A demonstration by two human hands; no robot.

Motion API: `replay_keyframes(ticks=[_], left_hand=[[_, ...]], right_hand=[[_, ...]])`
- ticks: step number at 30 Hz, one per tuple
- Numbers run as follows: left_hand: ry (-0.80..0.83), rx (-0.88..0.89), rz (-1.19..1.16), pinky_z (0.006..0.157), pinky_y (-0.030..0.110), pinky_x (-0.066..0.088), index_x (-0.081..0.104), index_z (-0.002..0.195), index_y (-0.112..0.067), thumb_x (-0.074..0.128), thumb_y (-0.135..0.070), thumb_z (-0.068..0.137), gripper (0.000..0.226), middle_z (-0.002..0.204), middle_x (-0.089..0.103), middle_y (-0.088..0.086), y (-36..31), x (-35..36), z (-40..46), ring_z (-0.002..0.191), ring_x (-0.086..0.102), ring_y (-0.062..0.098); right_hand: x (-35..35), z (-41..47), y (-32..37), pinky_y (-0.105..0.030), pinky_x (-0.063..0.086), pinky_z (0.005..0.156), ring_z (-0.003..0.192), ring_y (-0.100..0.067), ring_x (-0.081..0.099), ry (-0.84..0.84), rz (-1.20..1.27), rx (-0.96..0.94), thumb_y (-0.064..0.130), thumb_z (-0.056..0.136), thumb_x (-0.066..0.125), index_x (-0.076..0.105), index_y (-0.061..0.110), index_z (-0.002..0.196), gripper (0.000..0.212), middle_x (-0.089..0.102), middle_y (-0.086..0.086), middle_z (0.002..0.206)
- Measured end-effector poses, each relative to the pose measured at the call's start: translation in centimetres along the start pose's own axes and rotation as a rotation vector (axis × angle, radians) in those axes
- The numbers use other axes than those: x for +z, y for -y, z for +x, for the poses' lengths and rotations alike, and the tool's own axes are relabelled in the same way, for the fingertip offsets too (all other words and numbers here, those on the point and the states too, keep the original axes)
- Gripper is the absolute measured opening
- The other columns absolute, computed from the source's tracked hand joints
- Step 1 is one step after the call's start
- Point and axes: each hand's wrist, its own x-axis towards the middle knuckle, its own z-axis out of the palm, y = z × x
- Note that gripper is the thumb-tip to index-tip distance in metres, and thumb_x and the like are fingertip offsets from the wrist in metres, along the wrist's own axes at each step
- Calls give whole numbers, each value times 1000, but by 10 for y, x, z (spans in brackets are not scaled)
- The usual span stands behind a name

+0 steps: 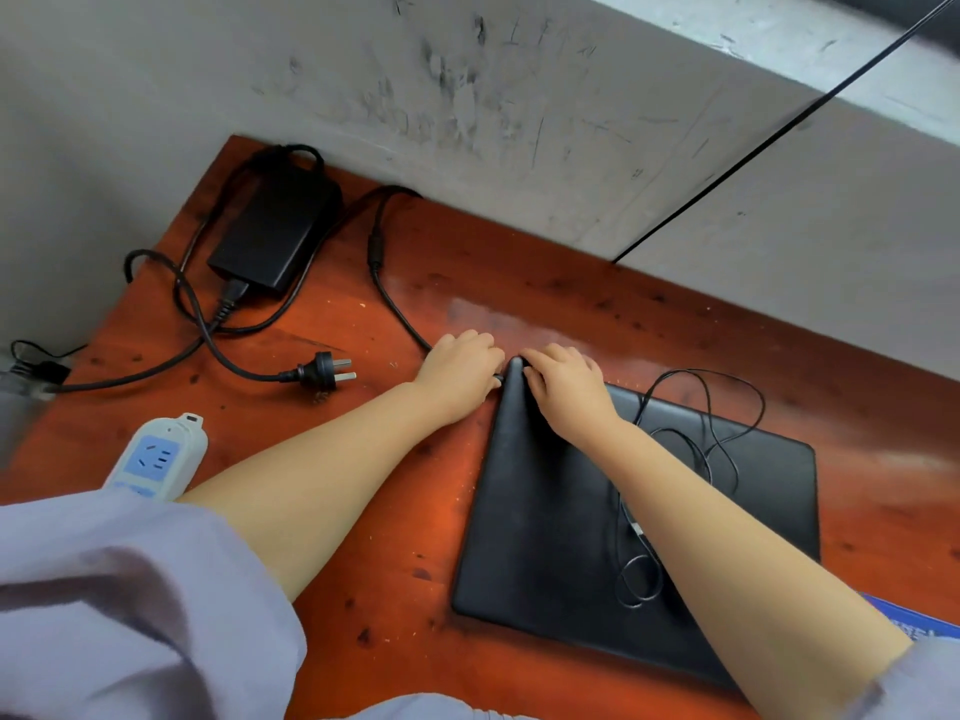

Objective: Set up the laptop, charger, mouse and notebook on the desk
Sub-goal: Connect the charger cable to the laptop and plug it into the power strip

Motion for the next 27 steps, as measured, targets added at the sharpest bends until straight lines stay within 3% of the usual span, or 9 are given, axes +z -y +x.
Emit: replay_keyframes(ticks=[4, 6, 9, 14, 17, 20, 23, 27], left_hand=[[9, -105, -24, 94, 41, 38, 52, 123, -10, 49, -25, 93, 33, 125, 50, 11, -15, -4, -20, 116, 46, 30], [-59, -129, -111, 99, 42, 39, 49, 128, -8, 50, -23, 92, 39, 131, 48, 12, -18, -4, -44, 120, 44, 30], [-149, -221, -157, 96, 41, 39, 54, 123, -8, 45, -23, 92, 35, 126, 52, 12, -9, 1, -95, 117, 46, 31], [-259, -450, -170, 93, 36, 35, 60, 117, -19, 41, -26, 94, 31, 117, 60, 3, 38, 16, -181, 112, 49, 23], [-385, -613, -176, 96, 35, 34, 60, 118, -19, 46, -24, 92, 30, 116, 60, 1, 78, 13, -215, 113, 50, 22], [-443, -714, -117, 98, 35, 31, 53, 127, -19, 49, -26, 91, 37, 124, 55, 0, 109, 12, -236, 117, 46, 22], [-407, -808, -63, 100, 37, 31, 41, 136, -17, 52, -36, 89, 52, 132, 47, 3, 123, 16, -248, 120, 42, 24], [-288, -943, -97, 99, 39, 32, 26, 142, -13, 55, -50, 85, 74, 138, 39, 5, 127, 29, -257, 125, 36, 24]], right_hand=[[-19, 3, 12, -44, 30, 101, 119, -31, 42, 133, -137, 34, 19, 95, 37, 51, 15, 126, 34, 52, -10, 126], [-29, 10, 32, -43, 34, 95, 116, -32, 43, 60, -185, -7, 18, 93, 41, 54, 13, 121, 32, 52, -11, 123], [-35, 22, 87, -39, 39, 78, 104, -34, 46, -101, -139, -219, 12, 89, 45, 60, 7, 108, 25, 55, -13, 112], [-16, 26, 189, -38, 43, 64, 102, -33, 48, -24, -100, -462, 16, 92, 48, 58, 4, 104, 20, 49, -14, 109], [1, 31, 219, -37, 39, 67, 107, -32, 46, 68, -238, -458, 27, 92, 52, 55, 5, 108, 27, 46, -13, 115], [10, 35, 229, -38, 41, 70, 107, -33, 45, 117, -329, -406, 25, 92, 54, 56, 4, 109, 27, 43, -14, 117], [15, 39, 233, -38, 39, 64, 102, -34, 45, 83, -359, -373, 13, 92, 52, 57, 4, 106, 18, 43, -15, 114], [12, 41, 242, -37, 37, 66, 100, -35, 48, 75, -421, -341, 7, 92, 49, 55, 6, 111, 20, 45, -16, 113]])
